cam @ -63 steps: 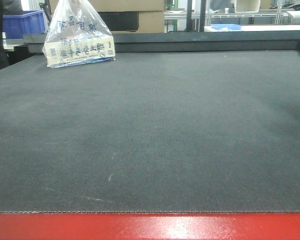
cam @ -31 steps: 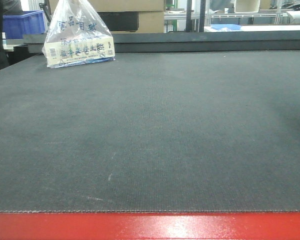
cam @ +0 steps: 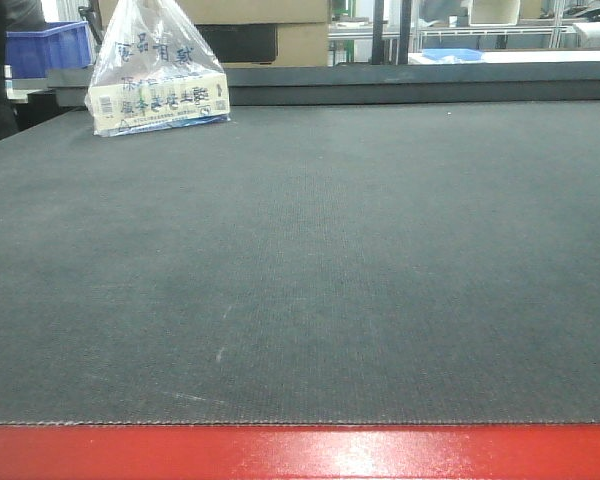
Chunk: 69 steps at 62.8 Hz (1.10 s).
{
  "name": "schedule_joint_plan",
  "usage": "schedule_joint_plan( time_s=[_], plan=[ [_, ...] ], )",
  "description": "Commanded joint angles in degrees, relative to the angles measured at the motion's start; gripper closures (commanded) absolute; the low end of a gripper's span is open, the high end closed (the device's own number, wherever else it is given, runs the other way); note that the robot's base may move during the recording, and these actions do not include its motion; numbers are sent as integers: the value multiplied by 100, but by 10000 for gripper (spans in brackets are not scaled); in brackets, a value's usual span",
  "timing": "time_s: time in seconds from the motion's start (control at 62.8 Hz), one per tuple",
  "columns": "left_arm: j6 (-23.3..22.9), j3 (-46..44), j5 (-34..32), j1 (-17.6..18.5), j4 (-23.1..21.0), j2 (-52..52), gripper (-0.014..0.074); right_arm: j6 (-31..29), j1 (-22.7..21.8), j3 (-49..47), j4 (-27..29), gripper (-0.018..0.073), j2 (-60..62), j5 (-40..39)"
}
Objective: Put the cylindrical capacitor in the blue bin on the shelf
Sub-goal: 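Close the left gripper on the orange-topped cylinder and lift both parts, then drive the base to the shelf of blue bins holding both parts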
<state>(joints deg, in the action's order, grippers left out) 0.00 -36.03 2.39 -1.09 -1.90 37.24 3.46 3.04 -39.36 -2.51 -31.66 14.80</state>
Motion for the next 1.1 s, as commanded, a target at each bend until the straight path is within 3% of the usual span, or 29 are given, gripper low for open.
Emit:
schedule_joint_plan(
  time_s=[0.0,1.083],
  plan=[
    [0,1,-82,13,-39,-229,708,-13,3,12,-87,727,226,-139],
    [0,1,-82,13,-39,-490,708,-13,3,12,-87,727,361,-149]
  ],
)
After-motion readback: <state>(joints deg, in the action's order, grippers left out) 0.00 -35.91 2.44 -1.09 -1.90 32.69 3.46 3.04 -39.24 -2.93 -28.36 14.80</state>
